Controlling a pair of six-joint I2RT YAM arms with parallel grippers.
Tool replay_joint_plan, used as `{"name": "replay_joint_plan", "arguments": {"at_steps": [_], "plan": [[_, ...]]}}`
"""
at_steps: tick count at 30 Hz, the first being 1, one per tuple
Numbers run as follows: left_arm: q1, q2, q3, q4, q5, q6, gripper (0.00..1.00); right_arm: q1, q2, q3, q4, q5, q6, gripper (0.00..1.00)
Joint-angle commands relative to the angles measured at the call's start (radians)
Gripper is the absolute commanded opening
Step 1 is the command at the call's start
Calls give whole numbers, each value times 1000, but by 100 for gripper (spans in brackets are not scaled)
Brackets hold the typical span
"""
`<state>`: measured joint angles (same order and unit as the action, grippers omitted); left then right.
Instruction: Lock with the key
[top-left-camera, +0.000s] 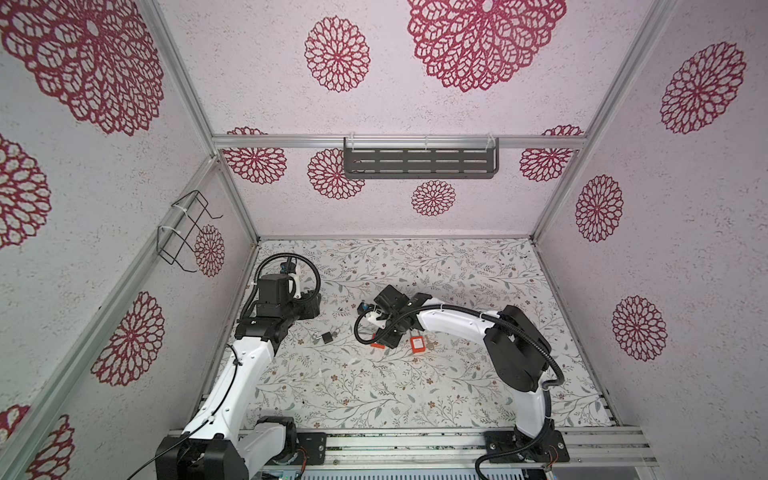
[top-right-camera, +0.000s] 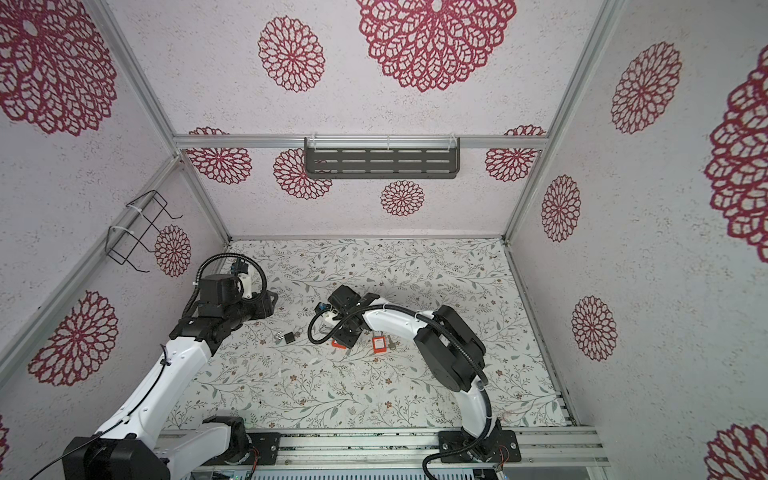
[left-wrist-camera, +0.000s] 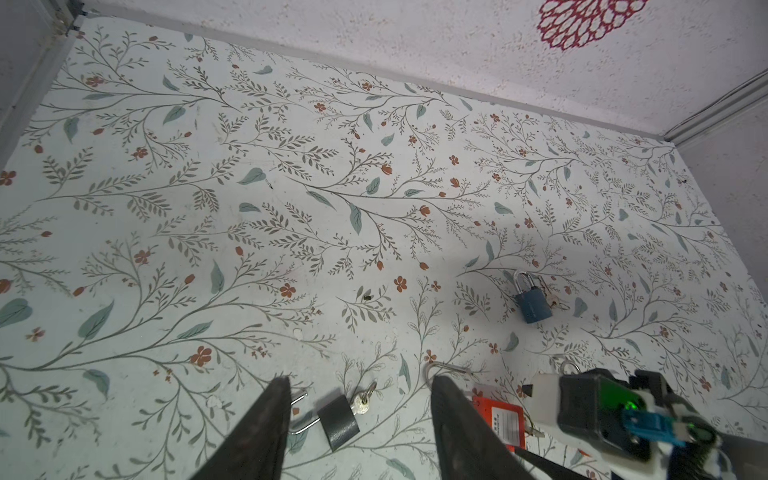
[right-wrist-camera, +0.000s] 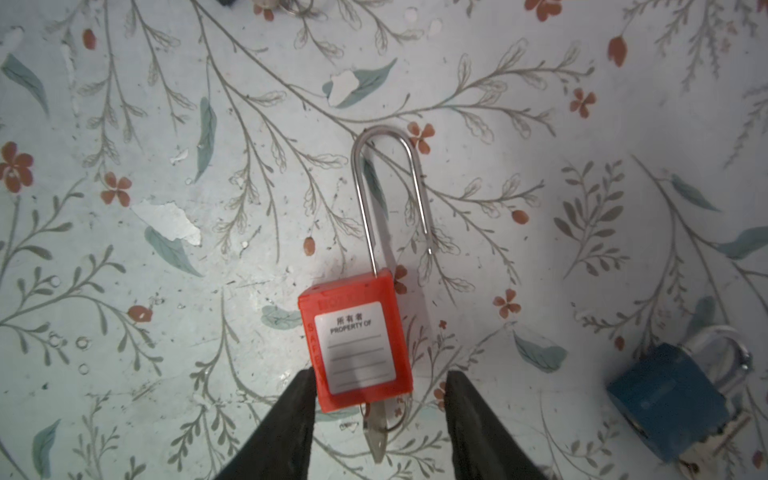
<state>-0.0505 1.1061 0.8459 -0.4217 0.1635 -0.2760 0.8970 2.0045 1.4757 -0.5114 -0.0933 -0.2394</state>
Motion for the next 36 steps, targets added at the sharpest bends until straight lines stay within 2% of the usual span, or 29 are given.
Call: {"name": "replay_joint_plan", "arguments": {"at_steps": [1,11,22,25,31,34,36], "plan": [[11,7,0,-2,42,-1,60,5,5,62,-66,-23,-45,54],[12,31,-8,-2,54,4,64,12,61,110,-128,-87,-75,58],[12,41,-9,-3,77,5,67,25,107,135,-155,-28,-77,58],[12,47,-6,-5,84,4,67,29,109,132,-147,-14,-79,55],[12,47,-7,-5,91,8,67,35,97,125,-134,12,-103,41],[11,46,-8,-5,99,15,67,41,84,123,-134,11,-123,29],[12,43,-8,-2,113,28,66,43,59,120,-140,8,-137,25]]}}
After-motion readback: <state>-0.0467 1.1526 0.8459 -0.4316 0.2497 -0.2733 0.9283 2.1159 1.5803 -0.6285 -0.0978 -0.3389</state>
